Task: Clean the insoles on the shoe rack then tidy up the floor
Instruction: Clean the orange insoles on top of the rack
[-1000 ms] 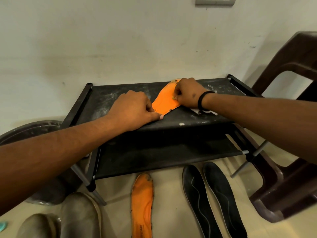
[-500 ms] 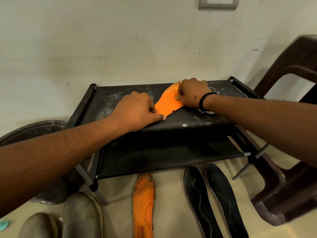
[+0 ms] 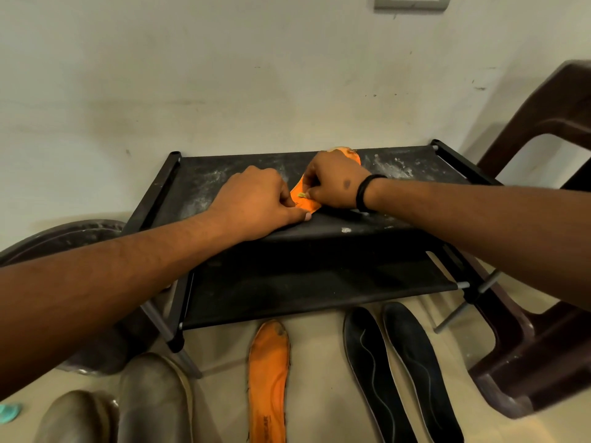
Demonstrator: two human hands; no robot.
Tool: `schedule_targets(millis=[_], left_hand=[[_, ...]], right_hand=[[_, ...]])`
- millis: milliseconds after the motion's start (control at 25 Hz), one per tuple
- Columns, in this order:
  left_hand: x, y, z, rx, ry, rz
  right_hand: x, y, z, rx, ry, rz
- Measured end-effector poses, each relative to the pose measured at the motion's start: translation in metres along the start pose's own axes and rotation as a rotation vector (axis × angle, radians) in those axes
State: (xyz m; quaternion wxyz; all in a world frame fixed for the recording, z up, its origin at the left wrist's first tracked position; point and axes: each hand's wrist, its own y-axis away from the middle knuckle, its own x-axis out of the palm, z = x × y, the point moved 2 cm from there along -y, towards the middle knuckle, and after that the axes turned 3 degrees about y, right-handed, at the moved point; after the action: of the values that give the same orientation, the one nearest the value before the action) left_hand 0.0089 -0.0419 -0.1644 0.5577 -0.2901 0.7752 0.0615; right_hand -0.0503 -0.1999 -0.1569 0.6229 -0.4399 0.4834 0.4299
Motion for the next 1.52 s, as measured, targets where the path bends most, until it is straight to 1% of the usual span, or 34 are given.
schedule_targets(millis=[120,200,240,320,400,480,560,680,760,880,1000,1080,1120,1200,1280,1440,1480,1520], left_hand=[[0.001,0.000,-0.001,-0.006,0.004,0.009],[0.001,0.000,0.000,-0.004,0.001,0.008],[0.000,0.000,0.000,-0.007,0.001,0.008],[0.000,0.001,0.001,-0.009,0.001,0.004],[-0.001,0.002,-0.001,-0.005,0.000,-0.001],[-0.002,0.003,-0.002,-0.002,0.000,-0.005],[-0.002,0.003,-0.003,-0.002,0.001,-0.001],[-0.001,0.002,-0.003,-0.010,0.011,0.010],[-0.001,0.002,-0.003,-0.013,0.007,0.014],[-0.001,0.002,-0.001,-0.007,0.007,0.014],[-0.002,0.003,-0.002,-0.001,0.003,0.009],[-0.002,0.003,-0.003,0.002,0.002,0.008],[-0.002,0.003,-0.003,0.002,0.000,0.009],[-0.002,0.003,-0.003,-0.001,-0.004,0.013],[-0.003,0.003,-0.003,0.002,-0.013,0.005],[-0.005,0.000,-0.010,0.052,0.012,-0.069],[-0.005,-0.003,-0.012,0.064,0.011,-0.066],[-0.004,-0.004,-0.012,0.059,0.007,-0.053]], right_hand=[[-0.007,-0.005,-0.030,0.212,0.135,-0.039],[-0.007,-0.005,-0.039,0.281,0.139,-0.065],[-0.005,-0.004,-0.037,0.265,0.110,-0.079],[0.000,0.000,-0.027,0.153,0.037,-0.078],[0.001,0.011,-0.013,0.016,-0.053,-0.034],[-0.001,0.019,-0.009,-0.064,-0.088,0.014],[-0.004,0.014,-0.024,-0.050,-0.051,0.015],[-0.013,0.007,-0.057,0.132,0.053,-0.038],[-0.013,0.007,-0.067,0.186,0.051,-0.082],[-0.007,0.011,-0.058,0.117,0.045,-0.056],[-0.018,0.015,-0.054,0.055,0.018,0.052],[-0.031,0.017,-0.060,0.067,0.060,0.142],[-0.036,0.017,-0.065,0.096,0.087,0.156],[-0.044,0.019,-0.075,0.155,0.079,0.127],[-0.044,0.018,-0.077,0.155,0.005,0.064],[-0.044,0.015,-0.061,0.026,-0.040,-0.095],[-0.043,0.014,-0.054,-0.021,-0.020,-0.098],[-0.039,0.012,-0.045,-0.084,0.030,-0.065]])
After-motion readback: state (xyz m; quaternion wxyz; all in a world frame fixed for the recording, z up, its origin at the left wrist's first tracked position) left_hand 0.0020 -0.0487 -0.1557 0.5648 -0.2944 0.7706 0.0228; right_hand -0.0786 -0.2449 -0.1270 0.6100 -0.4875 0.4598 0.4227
